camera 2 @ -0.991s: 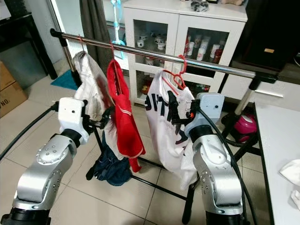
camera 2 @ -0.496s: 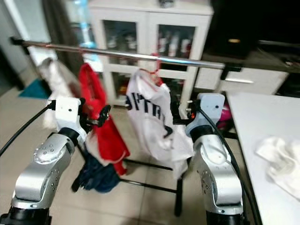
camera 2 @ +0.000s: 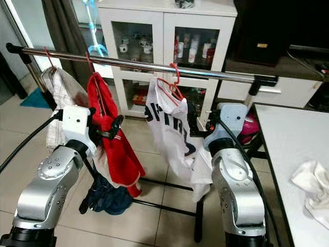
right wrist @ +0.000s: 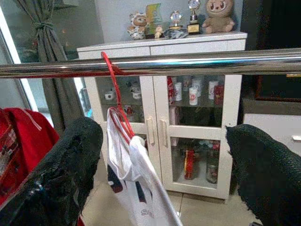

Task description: Hang hanger

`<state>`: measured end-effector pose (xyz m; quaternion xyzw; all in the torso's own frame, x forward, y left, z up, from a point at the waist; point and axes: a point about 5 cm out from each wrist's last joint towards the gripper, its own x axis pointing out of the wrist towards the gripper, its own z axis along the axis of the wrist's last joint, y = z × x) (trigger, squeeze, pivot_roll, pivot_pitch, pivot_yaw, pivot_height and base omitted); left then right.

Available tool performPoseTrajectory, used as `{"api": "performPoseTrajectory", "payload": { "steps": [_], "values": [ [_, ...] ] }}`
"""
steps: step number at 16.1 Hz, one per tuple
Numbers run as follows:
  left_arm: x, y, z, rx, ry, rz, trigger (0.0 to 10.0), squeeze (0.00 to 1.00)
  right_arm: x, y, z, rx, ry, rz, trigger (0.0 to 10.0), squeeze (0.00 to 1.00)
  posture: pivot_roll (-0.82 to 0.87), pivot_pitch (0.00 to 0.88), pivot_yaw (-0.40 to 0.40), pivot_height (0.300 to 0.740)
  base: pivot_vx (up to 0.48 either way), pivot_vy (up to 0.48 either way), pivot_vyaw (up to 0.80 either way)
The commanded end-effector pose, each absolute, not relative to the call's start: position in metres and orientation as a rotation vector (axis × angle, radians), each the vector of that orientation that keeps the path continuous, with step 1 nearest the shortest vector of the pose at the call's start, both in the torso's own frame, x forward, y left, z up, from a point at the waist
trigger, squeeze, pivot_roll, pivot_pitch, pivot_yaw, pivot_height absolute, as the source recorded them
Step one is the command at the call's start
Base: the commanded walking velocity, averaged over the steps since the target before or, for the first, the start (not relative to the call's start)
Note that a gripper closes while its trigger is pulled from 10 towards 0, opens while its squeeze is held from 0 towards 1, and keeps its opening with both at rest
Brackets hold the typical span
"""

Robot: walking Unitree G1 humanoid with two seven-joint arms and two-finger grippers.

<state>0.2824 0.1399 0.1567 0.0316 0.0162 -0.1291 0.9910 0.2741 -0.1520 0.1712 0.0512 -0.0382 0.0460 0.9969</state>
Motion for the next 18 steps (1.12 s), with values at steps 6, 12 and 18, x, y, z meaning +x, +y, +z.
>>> {"api": "performPoseTrajectory", "payload": {
  "steps": [6,12,18],
  "values": [
    [0.281,0.139,0.162,0.075,0.008,-0.270,10.0,1.00,0.275,-0.149,0.181,0.117,-0.116,0.173,10.0,0.00,-0.08,0.000,0.032,0.740,0.183,0.000,0.00],
    [0.282,0.138,0.161,0.075,0.013,-0.280,10.0,1.00,0.277,-0.143,0.182,0.100,-0.075,0.266,10.0,0.00,-0.08,0.000,0.034,0.740,0.000,0.000,0.00],
    [0.282,0.138,0.161,0.092,0.016,-0.308,10.0,1.00,0.280,-0.146,0.187,0.080,-0.079,0.298,10.0,0.00,-0.09,0.000,0.038,0.740,0.000,0.000,0.00]
  ]
}}
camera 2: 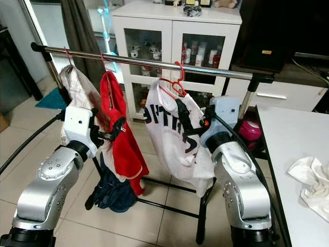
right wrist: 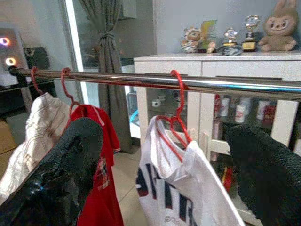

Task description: Hang hanger

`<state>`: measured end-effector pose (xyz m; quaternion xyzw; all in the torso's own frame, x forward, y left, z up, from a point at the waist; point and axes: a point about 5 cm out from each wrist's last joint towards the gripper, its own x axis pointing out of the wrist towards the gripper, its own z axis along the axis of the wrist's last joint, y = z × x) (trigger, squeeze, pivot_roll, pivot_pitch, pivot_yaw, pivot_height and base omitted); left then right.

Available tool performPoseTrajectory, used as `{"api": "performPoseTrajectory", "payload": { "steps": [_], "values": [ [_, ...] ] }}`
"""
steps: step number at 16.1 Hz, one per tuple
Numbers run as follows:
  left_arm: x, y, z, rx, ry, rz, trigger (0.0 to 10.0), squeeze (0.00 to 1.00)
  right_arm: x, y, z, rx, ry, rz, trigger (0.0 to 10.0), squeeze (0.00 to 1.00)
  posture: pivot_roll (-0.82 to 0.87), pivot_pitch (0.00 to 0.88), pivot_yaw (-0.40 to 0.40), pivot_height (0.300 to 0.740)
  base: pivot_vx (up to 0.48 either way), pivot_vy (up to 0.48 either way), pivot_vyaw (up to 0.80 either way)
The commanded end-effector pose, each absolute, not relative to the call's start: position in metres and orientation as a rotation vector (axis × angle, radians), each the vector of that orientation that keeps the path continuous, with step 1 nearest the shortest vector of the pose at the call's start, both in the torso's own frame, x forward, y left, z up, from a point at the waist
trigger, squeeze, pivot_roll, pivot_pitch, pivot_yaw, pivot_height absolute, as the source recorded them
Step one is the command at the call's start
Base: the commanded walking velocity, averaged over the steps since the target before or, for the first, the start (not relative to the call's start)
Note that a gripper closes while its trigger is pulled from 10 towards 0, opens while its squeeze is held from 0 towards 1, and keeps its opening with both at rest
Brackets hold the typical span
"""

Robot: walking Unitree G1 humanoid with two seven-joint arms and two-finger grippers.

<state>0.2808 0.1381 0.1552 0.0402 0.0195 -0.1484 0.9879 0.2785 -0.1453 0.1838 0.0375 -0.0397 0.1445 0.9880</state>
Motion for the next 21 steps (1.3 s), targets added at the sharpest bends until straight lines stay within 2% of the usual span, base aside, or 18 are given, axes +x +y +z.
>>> {"api": "performPoseTrajectory", "payload": {
  "steps": [1,7,8,9,17,19,21],
  "values": [
    [0.281,0.138,0.161,0.096,0.017,-0.317,10.0,1.00,0.280,-0.146,0.187,0.084,-0.077,0.301,10.0,0.00,-0.09,0.000,0.038,0.740,0.000,0.000,0.00],
    [0.277,0.141,0.162,0.180,0.013,-0.437,10.0,1.00,0.291,-0.148,0.190,0.046,-0.020,0.317,10.0,0.00,-0.08,0.000,0.027,0.740,0.000,0.000,0.00],
    [0.277,0.141,0.162,0.187,0.014,-0.450,10.0,1.00,0.292,-0.148,0.191,0.045,-0.020,0.323,10.0,0.42,-0.08,0.000,0.024,0.740,0.000,0.000,0.00],
    [0.275,0.141,0.162,0.190,0.015,-0.468,10.0,1.00,0.294,-0.148,0.192,0.041,-0.017,0.332,10.0,1.00,-0.08,0.000,0.023,0.740,0.000,0.000,0.00],
    [0.268,0.142,0.156,0.216,0.052,-0.573,10.0,1.00,0.306,-0.146,0.196,-0.007,0.053,0.427,10.0,1.00,-0.09,0.000,0.034,0.740,0.000,0.000,0.00],
    [0.264,0.149,0.151,0.244,0.089,-0.605,10.0,1.00,0.312,-0.137,0.196,-0.005,0.106,0.504,10.0,1.00,-0.09,0.000,0.039,0.740,0.000,0.000,0.00],
    [0.264,0.155,0.151,0.260,0.095,-0.615,10.0,1.00,0.329,-0.131,0.200,0.012,0.099,0.494,10.0,1.00,-0.09,0.000,0.044,0.740,0.000,0.000,0.00]
  ]
}}
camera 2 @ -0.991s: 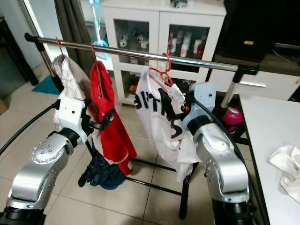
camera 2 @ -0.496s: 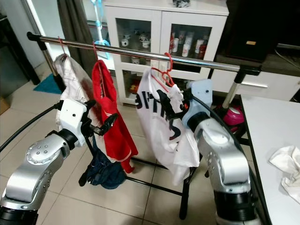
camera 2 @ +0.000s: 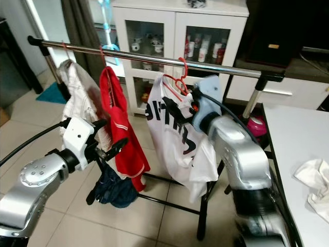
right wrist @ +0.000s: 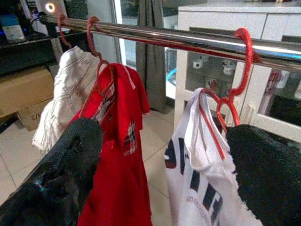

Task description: Hang hanger

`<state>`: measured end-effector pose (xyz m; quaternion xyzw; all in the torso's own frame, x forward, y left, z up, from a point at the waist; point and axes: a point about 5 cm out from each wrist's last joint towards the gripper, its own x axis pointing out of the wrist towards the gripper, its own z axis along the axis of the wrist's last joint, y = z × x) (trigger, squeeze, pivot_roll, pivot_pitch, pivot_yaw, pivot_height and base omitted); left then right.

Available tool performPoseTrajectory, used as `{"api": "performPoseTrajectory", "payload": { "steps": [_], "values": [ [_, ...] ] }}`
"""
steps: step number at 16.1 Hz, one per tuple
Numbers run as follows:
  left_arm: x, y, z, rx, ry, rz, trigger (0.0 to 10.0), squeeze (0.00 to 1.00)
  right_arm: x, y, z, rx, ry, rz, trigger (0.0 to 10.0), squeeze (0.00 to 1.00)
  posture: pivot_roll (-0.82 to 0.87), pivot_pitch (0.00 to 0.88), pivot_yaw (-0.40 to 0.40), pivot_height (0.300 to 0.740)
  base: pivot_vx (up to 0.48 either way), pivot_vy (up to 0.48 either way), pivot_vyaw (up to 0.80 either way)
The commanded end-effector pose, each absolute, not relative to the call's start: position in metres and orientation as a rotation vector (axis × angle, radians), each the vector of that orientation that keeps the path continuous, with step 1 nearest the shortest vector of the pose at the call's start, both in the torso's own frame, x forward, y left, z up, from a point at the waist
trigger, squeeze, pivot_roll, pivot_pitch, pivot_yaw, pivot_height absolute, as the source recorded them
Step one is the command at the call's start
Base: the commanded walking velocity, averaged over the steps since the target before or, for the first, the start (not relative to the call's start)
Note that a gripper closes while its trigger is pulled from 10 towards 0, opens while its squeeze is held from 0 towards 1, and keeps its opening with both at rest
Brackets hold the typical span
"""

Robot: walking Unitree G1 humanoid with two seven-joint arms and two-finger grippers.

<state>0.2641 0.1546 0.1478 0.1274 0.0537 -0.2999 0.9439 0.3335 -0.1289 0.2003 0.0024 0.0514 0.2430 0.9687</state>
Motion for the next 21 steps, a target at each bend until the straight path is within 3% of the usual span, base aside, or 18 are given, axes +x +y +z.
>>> {"api": "performPoseTrajectory", "payload": {
  "steps": [1,8,9,10,21],
  "values": [
    [0.265,0.156,0.153,0.267,0.093,-0.621,10.0,1.00,0.342,-0.128,0.202,-0.018,0.097,0.478,10.0,1.00,-0.08,0.000,0.046,0.740,0.000,0.000,0.00],
    [0.262,0.160,0.154,0.259,0.097,-0.627,10.0,1.00,0.389,-0.118,0.207,-0.009,0.161,0.421,10.0,1.00,-0.07,0.000,0.051,0.740,0.000,0.000,0.00],
    [0.262,0.159,0.154,0.259,0.098,-0.629,10.0,1.00,0.391,-0.117,0.206,-0.006,0.166,0.420,10.0,0.61,-0.07,0.000,0.051,0.740,0.000,0.000,0.00],
    [0.263,0.159,0.154,0.258,0.099,-0.637,10.0,1.00,0.398,-0.116,0.205,-0.007,0.186,0.415,10.0,0.00,-0.07,0.000,0.061,0.740,0.000,0.000,0.00],
    [0.256,0.159,0.151,0.268,0.120,-0.657,10.0,1.00,0.419,-0.124,0.213,-0.085,0.229,0.282,10.0,0.00,-0.06,0.000,0.045,0.740,0.000,0.000,0.00]
  ]
}}
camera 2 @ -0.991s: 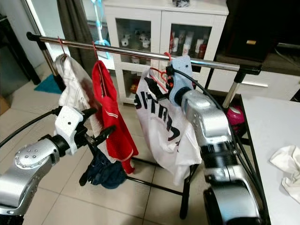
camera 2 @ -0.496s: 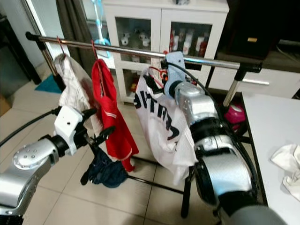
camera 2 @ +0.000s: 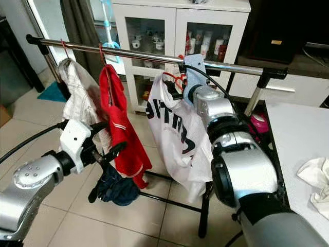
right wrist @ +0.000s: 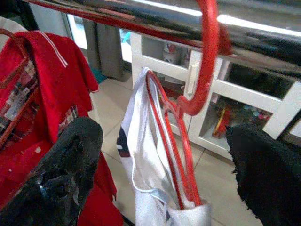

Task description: Hang hanger

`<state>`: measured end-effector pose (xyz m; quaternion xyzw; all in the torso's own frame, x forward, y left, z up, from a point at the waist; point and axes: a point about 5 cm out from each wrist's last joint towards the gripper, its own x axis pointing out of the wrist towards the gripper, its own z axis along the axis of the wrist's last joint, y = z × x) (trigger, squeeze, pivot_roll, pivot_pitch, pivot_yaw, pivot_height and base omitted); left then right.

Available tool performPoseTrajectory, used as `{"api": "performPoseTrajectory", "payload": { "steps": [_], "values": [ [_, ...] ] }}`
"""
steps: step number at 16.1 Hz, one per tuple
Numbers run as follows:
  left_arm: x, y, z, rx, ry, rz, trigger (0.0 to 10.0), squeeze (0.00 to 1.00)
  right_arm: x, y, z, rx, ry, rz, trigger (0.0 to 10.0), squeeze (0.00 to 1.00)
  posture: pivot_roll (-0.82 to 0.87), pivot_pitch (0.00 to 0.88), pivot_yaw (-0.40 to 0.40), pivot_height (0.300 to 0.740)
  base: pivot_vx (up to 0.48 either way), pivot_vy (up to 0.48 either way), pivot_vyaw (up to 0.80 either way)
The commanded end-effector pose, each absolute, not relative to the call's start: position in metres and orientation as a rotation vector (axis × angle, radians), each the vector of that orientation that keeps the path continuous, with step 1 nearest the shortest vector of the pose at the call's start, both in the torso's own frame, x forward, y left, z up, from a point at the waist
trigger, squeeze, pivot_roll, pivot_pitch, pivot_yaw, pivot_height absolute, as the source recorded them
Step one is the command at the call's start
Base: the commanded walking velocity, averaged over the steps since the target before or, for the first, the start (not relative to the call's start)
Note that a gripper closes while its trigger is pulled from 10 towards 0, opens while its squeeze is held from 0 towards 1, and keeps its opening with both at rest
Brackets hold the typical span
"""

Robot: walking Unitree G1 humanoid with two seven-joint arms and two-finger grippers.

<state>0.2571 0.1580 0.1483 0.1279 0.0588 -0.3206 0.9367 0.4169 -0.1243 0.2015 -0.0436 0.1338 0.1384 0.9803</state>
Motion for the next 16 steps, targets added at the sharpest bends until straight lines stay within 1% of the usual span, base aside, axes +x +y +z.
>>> {"api": "performPoseTrajectory", "payload": {
  "steps": [1,2,3,4,5,6,16],
  "values": [
    [0.256,0.159,0.150,0.271,0.123,-0.657,10.0,1.00,0.420,-0.124,0.213,-0.092,0.231,0.281,10.0,0.00,-0.06,0.000,0.045,0.740,0.000,0.000,0.00],
    [0.255,0.158,0.150,0.272,0.126,-0.661,10.0,1.00,0.420,-0.124,0.210,-0.102,0.242,0.275,10.0,0.00,-0.05,0.000,0.045,0.740,0.000,0.000,0.00],
    [0.255,0.157,0.151,0.272,0.124,-0.666,10.0,1.00,0.419,-0.127,0.204,-0.101,0.261,0.255,7.8,0.00,-0.04,0.000,0.042,0.740,0.000,0.000,0.00],
    [0.254,0.158,0.151,0.273,0.126,-0.668,10.0,1.00,0.419,-0.129,0.202,-0.100,0.271,0.244,3.1,0.00,-0.04,0.000,0.040,0.740,0.000,0.000,0.00],
    [0.253,0.158,0.151,0.275,0.130,-0.670,10.0,1.00,0.418,-0.129,0.201,-0.101,0.275,0.240,1.1,0.00,-0.03,0.000,0.039,0.740,0.000,0.000,0.00],
    [0.251,0.160,0.151,0.278,0.137,-0.672,10.0,1.00,0.418,-0.130,0.198,-0.107,0.285,0.236,0.0,0.00,-0.03,0.000,0.039,0.740,0.000,0.000,0.00],
    [0.243,0.163,0.151,0.287,0.165,-0.671,10.0,1.00,0.418,-0.124,0.195,-0.110,0.287,0.205,0.0,0.00,0.00,0.006,0.032,0.740,0.000,0.000,0.00]
  ]
}}
